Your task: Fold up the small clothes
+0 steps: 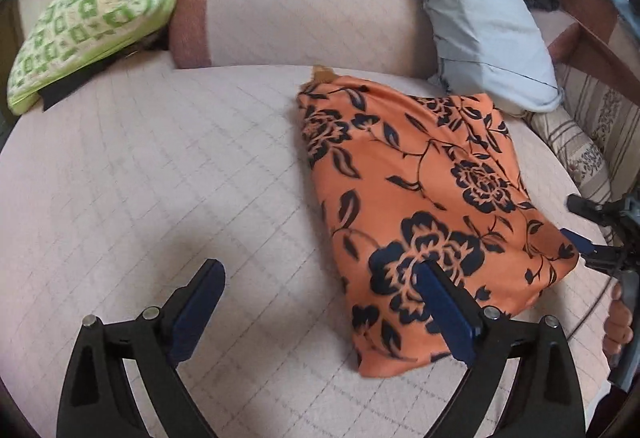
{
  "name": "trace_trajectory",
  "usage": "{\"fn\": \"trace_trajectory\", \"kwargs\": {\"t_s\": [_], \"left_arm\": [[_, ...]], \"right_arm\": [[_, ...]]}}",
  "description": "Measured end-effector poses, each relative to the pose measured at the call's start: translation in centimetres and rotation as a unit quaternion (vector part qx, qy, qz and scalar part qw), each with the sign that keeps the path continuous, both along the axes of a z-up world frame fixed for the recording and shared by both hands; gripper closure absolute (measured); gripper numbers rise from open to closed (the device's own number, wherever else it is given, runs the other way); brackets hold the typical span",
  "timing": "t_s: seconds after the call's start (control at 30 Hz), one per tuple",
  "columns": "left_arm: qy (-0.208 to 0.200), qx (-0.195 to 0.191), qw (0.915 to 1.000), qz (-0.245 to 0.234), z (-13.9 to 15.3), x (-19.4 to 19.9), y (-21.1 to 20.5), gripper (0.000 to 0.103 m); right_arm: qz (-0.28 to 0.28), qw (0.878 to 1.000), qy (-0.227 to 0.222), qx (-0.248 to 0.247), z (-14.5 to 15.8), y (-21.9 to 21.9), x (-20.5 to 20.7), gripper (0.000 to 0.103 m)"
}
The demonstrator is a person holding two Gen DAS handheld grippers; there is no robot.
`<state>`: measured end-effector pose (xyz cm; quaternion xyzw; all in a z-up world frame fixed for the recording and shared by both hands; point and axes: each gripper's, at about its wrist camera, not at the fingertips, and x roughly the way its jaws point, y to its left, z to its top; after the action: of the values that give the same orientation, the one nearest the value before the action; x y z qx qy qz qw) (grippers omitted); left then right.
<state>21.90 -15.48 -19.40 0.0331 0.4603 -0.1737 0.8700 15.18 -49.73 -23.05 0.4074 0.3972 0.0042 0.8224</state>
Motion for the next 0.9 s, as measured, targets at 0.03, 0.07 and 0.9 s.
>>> {"fn": "trace_trajectory", "kwargs": {"t_s": [0.03,0.07,0.9], "left_arm": [[-0.004,-0.004,1.0000,-0.002,0.0,0.3,-0.1,0.006],[-0.003,-0.011,0.9999,-0.002,-0.1,0.8,-0.3,0.006],[0.004,0.015,0.9984,-0.054,-2.6,3.9,-4.5,0.006]], "right_arm": [[0.002,1.000,0.004,-0.006,-0.1,-0.1,0.3,0.025],[0.003,1.000,0.002,-0.005,-0.2,-0.2,0.7,0.025],[0.106,0.988,-0.022,0.107,-5.3,-0.7,6.1,0.025]]}}
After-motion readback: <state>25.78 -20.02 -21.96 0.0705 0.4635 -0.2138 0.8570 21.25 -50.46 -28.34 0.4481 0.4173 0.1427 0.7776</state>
